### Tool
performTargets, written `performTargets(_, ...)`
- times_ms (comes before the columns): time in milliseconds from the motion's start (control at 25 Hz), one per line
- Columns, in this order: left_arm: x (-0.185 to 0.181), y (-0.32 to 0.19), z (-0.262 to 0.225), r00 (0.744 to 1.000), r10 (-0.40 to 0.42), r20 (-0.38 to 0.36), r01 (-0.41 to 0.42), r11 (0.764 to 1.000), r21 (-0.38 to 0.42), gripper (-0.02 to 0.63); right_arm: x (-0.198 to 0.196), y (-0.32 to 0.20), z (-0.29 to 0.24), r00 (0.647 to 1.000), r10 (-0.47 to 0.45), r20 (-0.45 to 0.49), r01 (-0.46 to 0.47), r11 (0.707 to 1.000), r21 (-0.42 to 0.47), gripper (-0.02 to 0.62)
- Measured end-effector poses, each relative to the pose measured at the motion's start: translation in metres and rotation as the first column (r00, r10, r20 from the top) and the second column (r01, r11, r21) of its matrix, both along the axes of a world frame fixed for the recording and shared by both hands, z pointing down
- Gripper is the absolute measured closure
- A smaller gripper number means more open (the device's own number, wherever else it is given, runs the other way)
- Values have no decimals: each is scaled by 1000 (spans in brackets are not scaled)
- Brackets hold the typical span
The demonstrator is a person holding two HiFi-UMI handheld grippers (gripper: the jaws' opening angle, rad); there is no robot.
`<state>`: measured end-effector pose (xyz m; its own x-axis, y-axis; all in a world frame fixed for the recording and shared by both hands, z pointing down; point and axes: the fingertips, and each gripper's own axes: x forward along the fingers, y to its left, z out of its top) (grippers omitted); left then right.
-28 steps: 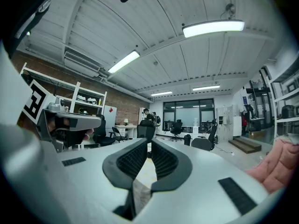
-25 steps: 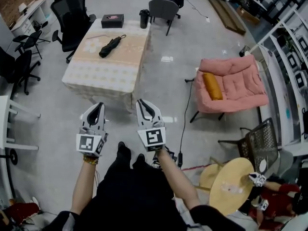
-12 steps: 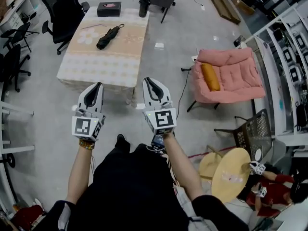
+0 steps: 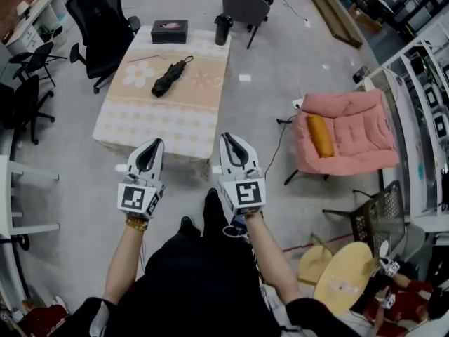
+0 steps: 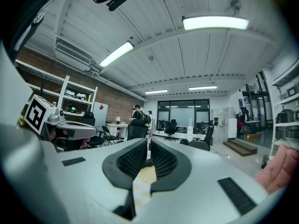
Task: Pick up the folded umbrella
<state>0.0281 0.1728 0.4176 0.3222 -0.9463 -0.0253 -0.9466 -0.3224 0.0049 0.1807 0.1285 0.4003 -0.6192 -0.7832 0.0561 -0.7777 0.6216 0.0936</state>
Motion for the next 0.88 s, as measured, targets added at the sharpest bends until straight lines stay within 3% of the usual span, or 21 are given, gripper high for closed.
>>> performTargets(400,10,-116,1,996,-72,43,73,997,-36,589,11,-128,10,995,-75,64,75,997,5,578)
performTargets(600,19,-154,8,995,-85,59,89,994,-59,589,16,-167,14,991,-99,87,105,992,-64,578)
performTargets(880,-4,-197,30,994,-90,66,96,991,-98,589,10,-209,33,994,-81,75,86,995,-60,578)
